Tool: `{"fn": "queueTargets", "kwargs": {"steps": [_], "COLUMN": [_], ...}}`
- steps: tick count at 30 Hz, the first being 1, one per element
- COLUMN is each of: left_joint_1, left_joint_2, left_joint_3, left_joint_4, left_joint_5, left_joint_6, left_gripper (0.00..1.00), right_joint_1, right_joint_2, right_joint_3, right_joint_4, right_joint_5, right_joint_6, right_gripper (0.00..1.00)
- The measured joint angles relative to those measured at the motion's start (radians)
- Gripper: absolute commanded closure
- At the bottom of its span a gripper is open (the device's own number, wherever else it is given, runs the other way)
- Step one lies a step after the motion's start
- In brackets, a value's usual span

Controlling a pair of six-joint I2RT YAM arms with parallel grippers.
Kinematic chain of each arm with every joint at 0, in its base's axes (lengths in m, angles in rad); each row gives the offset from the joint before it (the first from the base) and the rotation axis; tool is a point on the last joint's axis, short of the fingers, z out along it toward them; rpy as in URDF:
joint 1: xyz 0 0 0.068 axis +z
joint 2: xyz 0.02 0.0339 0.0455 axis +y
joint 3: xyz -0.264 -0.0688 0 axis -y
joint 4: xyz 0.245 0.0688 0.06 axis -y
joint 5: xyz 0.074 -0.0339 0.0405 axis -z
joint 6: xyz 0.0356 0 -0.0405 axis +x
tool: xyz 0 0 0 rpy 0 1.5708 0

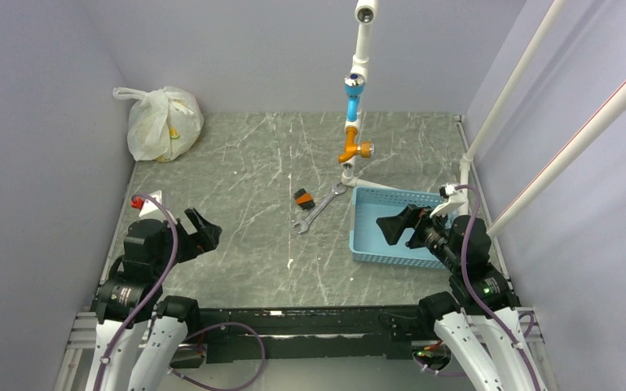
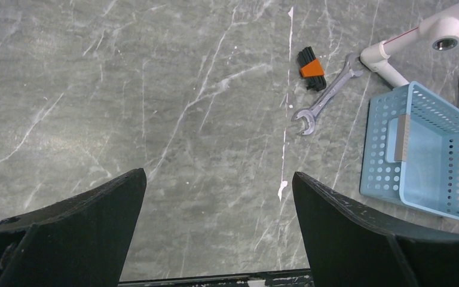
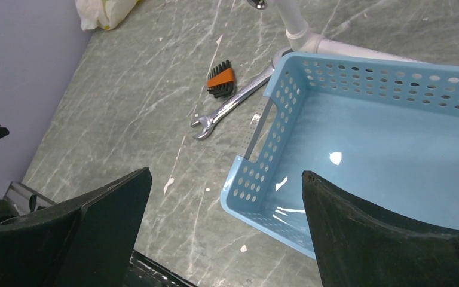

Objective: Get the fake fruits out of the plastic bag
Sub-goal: Move the plastic bag to the center of the board.

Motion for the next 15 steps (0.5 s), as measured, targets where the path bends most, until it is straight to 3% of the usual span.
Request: {"fn": "queueTargets", "kwargs": {"steps": [8,15], "left_joint_1": [0.000,0.013], "left_joint_2": [0.066,0.356], "left_joint_3": [-0.033,-0.016], "left_joint_4": [0.203,0.464], "left_joint_5": [-0.110,-0.244], "left_joint_6": [-0.012,0.001], "left_gripper": [0.01,0.01], "right_joint_1": [0.000,0.000], "right_joint_2": [-0.009,-0.045], "right_joint_3": [-0.030,-0.059], "right_joint_4": [0.045,0.074], "right_joint_5": [-0.014,-0.011], "right_joint_6": [-0.010,-0.009], "right_gripper": [0.00,0.00]}}
